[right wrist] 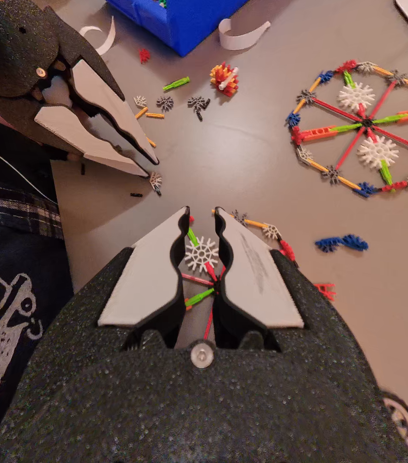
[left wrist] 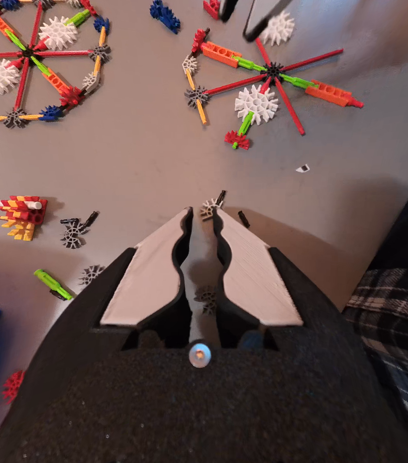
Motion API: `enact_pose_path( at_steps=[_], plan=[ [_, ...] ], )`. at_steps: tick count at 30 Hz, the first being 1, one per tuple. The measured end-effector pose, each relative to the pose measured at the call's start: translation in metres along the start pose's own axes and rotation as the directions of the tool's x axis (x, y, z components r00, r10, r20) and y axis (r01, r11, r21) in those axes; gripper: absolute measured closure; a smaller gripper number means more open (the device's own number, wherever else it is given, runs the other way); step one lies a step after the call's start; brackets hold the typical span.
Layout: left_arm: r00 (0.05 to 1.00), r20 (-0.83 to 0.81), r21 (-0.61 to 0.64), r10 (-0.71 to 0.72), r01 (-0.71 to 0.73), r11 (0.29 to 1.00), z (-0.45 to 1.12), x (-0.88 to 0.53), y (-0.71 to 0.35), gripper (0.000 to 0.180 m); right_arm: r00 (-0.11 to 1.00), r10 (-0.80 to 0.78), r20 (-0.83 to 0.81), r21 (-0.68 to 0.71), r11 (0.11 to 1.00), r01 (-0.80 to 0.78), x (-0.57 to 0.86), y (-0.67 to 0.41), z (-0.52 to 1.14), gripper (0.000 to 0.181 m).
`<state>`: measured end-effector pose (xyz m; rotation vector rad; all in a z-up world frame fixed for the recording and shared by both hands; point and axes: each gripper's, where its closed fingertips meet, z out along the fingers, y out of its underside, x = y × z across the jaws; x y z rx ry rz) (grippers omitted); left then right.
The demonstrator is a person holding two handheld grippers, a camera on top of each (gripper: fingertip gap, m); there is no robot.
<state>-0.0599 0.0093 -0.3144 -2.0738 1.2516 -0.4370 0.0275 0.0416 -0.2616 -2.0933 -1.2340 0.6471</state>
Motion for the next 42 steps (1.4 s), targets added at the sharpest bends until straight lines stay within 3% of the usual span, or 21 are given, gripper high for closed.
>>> enact_pose_path(
  at_steps=[18, 24, 34, 38, 42],
  plan=[
    [0.995, -0.076, -0.045, 0.057, -0.060, 0.997, 0.011, 0.006, 0.002, 0.167, 0.999, 0.013, 0.035, 0.004, 1.000, -0.013, -0.005, 0.027, -0.003, 0.163],
    [0.982, -0.085, -0.068, 0.168, -0.174, 0.982, 0.015, 0.001, -0.007, 0.167, 0.999, 0.008, 0.038, -0.001, 1.000, -0.008, -0.002, 0.031, -0.004, 0.163],
    [0.915, -0.233, -0.117, 0.329, -0.362, 0.925, 0.035, -0.005, -0.020, 0.166, 0.999, 0.005, 0.043, -0.014, 1.000, -0.004, 0.001, 0.043, -0.006, 0.163],
    [0.930, -0.159, -0.137, 0.331, -0.353, 0.926, 0.034, -0.018, -0.023, 0.169, 0.999, 0.013, 0.042, -0.006, 1.000, -0.013, 0.003, 0.045, -0.008, 0.163],
    [0.976, -0.086, -0.165, 0.202, -0.214, 0.963, 0.026, -0.025, -0.016, 0.167, 0.999, 0.026, 0.044, 0.003, 1.000, -0.026, 0.006, 0.047, -0.009, 0.163]
  ],
)
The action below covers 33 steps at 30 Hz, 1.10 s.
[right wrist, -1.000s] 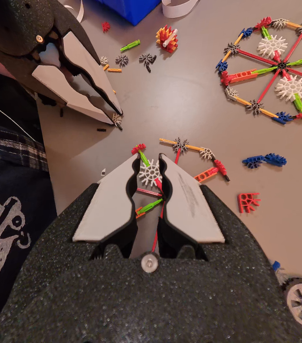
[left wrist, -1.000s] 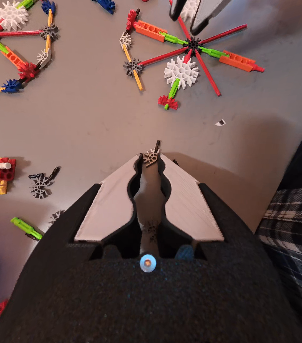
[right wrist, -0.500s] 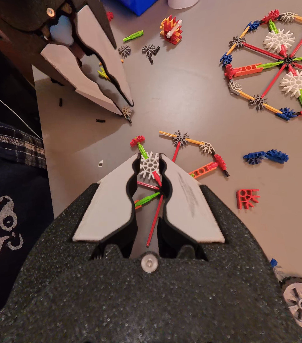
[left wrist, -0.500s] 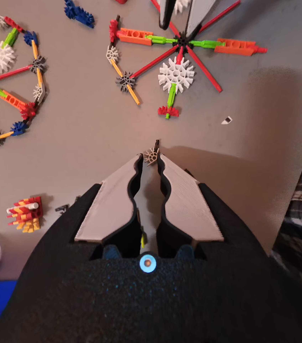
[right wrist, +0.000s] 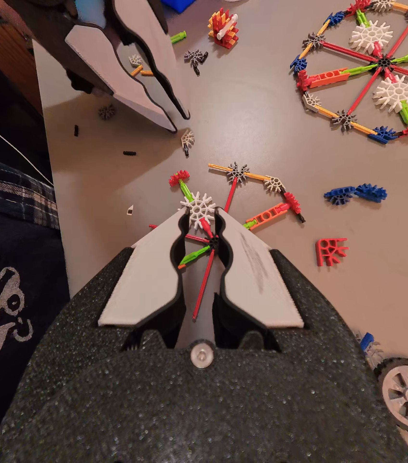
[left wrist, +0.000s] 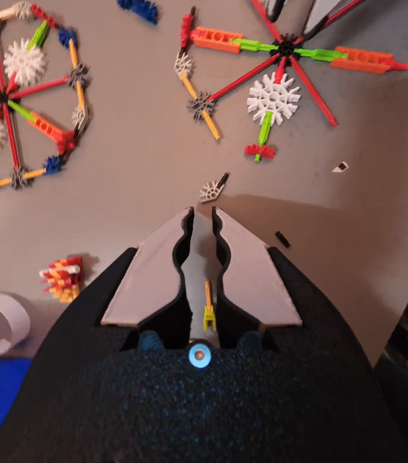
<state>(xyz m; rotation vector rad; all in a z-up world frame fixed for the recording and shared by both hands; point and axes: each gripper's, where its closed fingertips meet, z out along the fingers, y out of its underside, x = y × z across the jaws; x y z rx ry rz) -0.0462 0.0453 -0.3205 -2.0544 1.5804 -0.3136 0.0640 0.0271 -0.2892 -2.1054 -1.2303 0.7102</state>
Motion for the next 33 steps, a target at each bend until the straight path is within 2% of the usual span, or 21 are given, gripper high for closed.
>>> enact_pose_path(
  at_steps=[5, 10, 14, 19, 27, 33],
  plan=[
    [0.976, 0.024, -0.019, -0.216, 0.217, 0.976, -0.003, 0.005, 0.014, 0.163, 1.000, 0.003, 0.018, 0.006, 1.000, -0.003, 0.000, 0.000, 0.003, 0.163],
    [0.908, 0.043, 0.028, -0.417, 0.417, 0.909, -0.001, 0.002, 0.010, 0.159, 0.999, -0.004, 0.043, 0.012, 1.000, 0.004, -0.002, -0.003, 0.009, 0.163],
    [0.867, 0.046, 0.063, -0.497, 0.494, 0.867, 0.004, -0.001, 0.003, 0.161, 0.998, -0.008, 0.056, 0.018, 1.000, 0.007, -0.003, -0.005, 0.011, 0.163],
    [0.875, 0.033, 0.052, -0.483, 0.481, 0.875, 0.007, 0.000, -0.003, 0.164, 0.998, -0.006, 0.059, 0.024, 1.000, 0.004, -0.004, -0.003, 0.010, 0.163],
    [0.926, -0.035, 0.014, -0.376, 0.377, 0.926, 0.016, -0.002, -0.015, 0.169, 0.999, 0.010, 0.048, 0.035, 0.999, -0.012, -0.001, 0.001, 0.005, 0.163],
    [0.989, -0.085, 0.026, -0.122, 0.124, 0.992, 0.021, 0.004, -0.029, 0.173, 0.999, 0.019, 0.041, 0.039, 0.999, -0.021, 0.000, 0.005, 0.003, 0.163]
  ],
)
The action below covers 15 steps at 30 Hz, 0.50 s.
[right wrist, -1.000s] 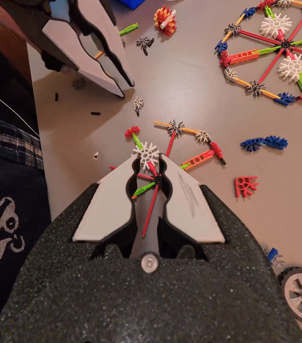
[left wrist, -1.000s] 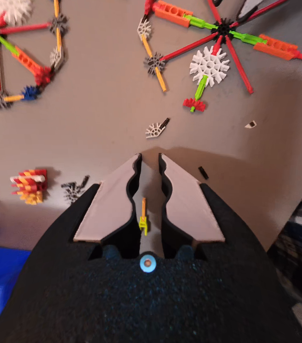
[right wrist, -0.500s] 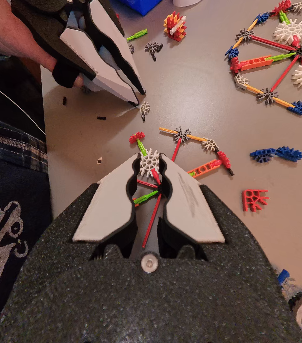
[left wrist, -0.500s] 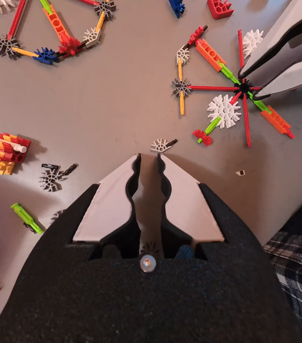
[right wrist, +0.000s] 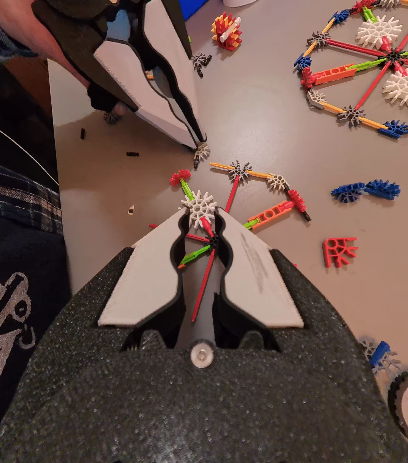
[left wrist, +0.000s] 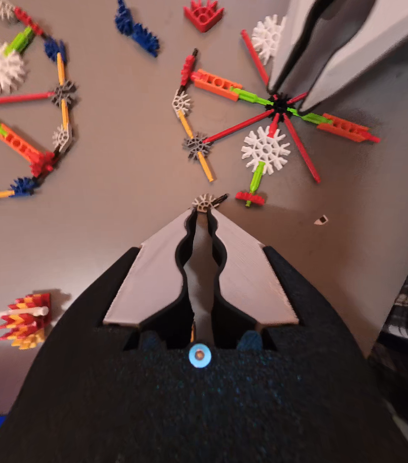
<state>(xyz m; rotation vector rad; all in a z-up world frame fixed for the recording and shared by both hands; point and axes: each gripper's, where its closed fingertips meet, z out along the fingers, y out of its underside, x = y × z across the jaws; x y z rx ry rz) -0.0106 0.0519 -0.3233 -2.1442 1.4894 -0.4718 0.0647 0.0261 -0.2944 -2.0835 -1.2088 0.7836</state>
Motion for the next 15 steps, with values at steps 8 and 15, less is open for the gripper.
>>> enact_pose_path(
  at_steps=[8, 15],
  plan=[
    [0.949, 0.022, 0.041, -0.315, 0.314, 0.949, -0.011, -0.005, 0.004, 0.164, 1.000, 0.009, -0.007, 0.015, 1.000, -0.009, -0.001, -0.001, -0.002, 0.163],
    [0.904, 0.057, 0.073, -0.424, 0.420, 0.905, 0.001, 0.000, -0.002, 0.152, 1.000, 0.007, 0.010, 0.017, 1.000, -0.007, -0.007, -0.001, 0.004, 0.163]
  ],
)
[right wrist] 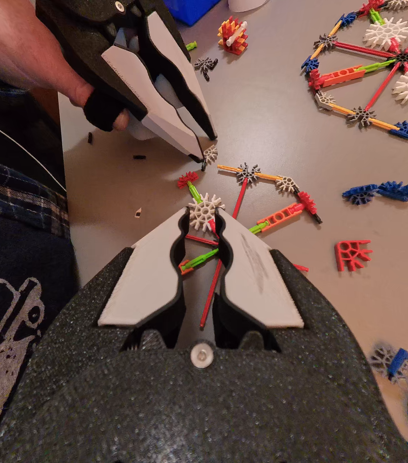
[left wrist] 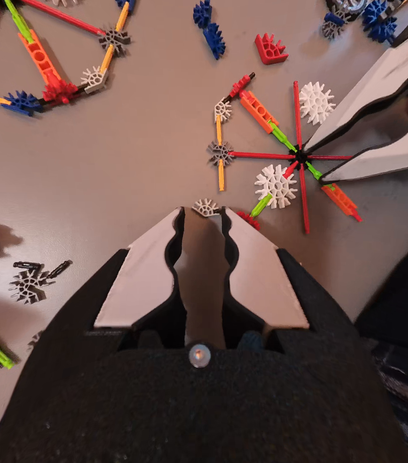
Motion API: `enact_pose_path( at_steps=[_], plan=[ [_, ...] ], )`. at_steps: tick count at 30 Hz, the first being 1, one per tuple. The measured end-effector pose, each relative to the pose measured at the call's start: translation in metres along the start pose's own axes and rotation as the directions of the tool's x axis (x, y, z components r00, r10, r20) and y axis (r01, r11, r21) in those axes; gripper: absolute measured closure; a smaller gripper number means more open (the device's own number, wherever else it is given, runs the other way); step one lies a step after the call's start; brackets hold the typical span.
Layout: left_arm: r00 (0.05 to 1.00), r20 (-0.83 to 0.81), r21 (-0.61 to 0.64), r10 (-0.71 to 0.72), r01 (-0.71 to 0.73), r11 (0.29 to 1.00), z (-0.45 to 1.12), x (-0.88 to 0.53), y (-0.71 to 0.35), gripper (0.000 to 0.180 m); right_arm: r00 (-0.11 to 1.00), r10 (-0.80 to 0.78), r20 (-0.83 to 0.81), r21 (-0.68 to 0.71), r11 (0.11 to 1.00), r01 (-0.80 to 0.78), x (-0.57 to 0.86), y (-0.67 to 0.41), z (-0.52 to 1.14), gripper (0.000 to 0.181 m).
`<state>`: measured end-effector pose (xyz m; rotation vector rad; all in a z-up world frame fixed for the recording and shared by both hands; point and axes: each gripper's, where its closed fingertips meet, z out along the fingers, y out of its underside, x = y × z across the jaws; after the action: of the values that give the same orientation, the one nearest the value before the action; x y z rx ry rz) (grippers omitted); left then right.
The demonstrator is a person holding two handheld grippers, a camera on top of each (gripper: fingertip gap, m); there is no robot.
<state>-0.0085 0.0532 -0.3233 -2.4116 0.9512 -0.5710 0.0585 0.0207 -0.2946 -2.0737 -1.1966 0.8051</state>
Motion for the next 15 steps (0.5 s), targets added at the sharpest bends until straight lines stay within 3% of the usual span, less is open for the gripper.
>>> enact_pose_path(
  at_steps=[4, 15],
  plan=[
    [1.000, 0.021, 0.002, 0.008, -0.008, 1.000, 0.0004, -0.0012, -0.0002, 0.155, 1.000, 0.003, 0.001, 0.007, 1.000, -0.003, -0.0010, -0.0004, 0.0007, 0.163],
    [0.966, -0.017, -0.025, 0.257, -0.257, 0.966, 0.0026, 0.0008, -0.0019, 0.180, 1.000, 0.002, -0.001, 0.008, 1.000, -0.002, -0.0013, 0.0012, 0.0004, 0.163]
  ],
)
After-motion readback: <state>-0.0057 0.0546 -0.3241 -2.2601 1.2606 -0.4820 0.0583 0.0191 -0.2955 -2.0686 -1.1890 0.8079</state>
